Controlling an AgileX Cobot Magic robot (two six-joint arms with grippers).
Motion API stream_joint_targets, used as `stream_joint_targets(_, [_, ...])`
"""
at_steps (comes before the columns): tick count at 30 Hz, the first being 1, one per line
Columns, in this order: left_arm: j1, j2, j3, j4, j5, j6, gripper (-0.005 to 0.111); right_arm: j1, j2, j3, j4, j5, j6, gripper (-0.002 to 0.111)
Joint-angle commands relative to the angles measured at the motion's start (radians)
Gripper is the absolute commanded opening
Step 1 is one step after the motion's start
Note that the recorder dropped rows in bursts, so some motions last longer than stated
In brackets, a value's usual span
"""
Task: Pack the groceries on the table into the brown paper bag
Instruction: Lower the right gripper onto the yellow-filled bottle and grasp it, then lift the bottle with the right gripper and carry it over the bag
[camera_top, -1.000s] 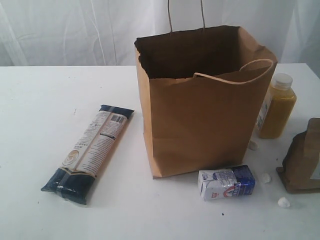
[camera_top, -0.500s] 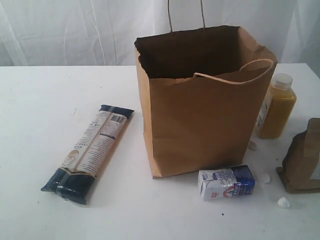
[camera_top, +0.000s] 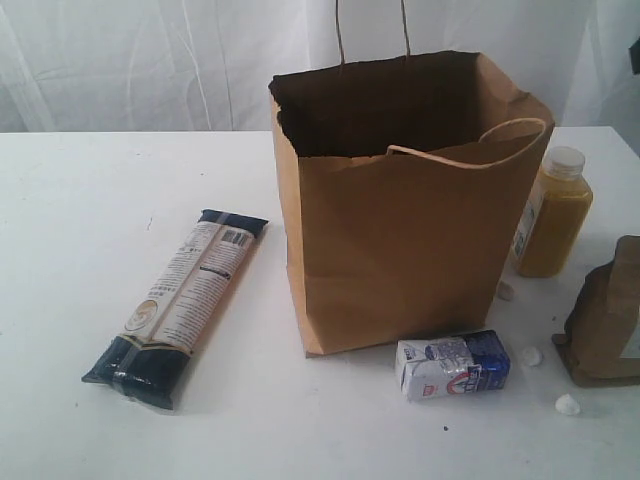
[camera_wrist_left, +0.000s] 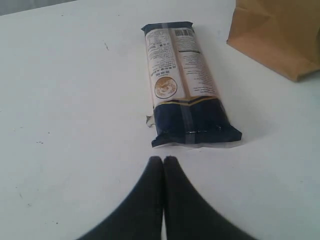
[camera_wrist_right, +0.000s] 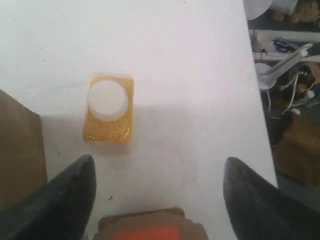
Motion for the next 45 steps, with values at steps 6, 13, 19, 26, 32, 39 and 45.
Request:
stream_joint_targets(6, [0.001,-0.004,0.003,-0.006,0.001,0.000,0.000,-0.013,0.181,-0.002,0.150,-0.134,-0.093,0.067])
stream_joint_targets(13, [0.001,-0.004,0.003,-0.006,0.001,0.000,0.000,-0.013,0.243,-0.003,0.257,-0.164,-0.198,0.068])
stream_joint_targets(19, [0.001,-0.004,0.003,-0.006,0.001,0.000,0.000,-0.010,0.288,-0.003,0.257,-0.222,-0.203,0.071])
stream_joint_targets(26, [0.001,-0.004,0.003,-0.006,0.001,0.000,0.000,-0.010,0.344,-0.003,0.257,-0.259,-0.203,0.071])
stream_joint_targets(32, [0.001,-0.004,0.003,-0.006,0.001,0.000,0.000,-0.010,0.381,-0.003,0.259,-0.277,-0.203,0.071])
stream_joint_targets(39, [0.001,-0.004,0.003,-0.006,0.001,0.000,0.000,-0.007,0.448,-0.003,0.276,-0.313,-0.222,0.071])
stream_joint_targets(45, [0.001,-0.004,0.003,-0.006,0.001,0.000,0.000,0.007,0.491,-0.003,0.297,-0.344,-0.222,0.066])
